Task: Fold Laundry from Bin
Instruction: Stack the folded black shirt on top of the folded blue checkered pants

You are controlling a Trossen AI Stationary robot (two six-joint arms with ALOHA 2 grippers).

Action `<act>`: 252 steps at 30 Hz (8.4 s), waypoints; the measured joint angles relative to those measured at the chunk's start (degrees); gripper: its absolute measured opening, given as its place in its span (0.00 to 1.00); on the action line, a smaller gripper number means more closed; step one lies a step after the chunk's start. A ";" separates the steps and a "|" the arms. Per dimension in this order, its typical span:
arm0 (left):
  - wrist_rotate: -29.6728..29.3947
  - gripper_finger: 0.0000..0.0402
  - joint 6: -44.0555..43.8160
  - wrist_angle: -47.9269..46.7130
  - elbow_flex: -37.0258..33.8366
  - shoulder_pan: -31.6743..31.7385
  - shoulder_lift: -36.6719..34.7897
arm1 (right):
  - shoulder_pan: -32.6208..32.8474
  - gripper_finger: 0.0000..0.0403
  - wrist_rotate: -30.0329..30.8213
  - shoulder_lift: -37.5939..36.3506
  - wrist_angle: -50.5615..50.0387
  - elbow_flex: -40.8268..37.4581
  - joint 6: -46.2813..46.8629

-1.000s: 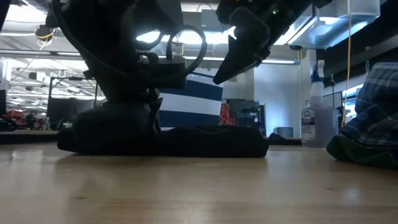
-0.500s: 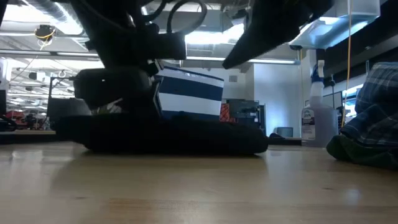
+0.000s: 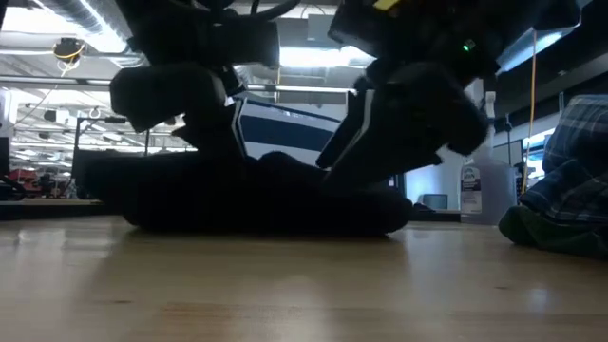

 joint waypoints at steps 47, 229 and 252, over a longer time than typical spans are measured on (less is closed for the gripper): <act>12.72 0.43 2.84 -7.98 3.65 -0.96 -0.70 | -6.12 0.10 10.86 7.76 2.01 0.73 -5.69; 22.90 0.22 56.86 18.12 23.54 10.06 1.01 | 24.30 0.10 -10.89 -14.75 -44.32 19.89 76.19; 7.05 0.52 54.31 12.64 23.56 8.00 -0.16 | 27.51 0.10 -6.23 -14.69 -67.13 26.21 89.67</act>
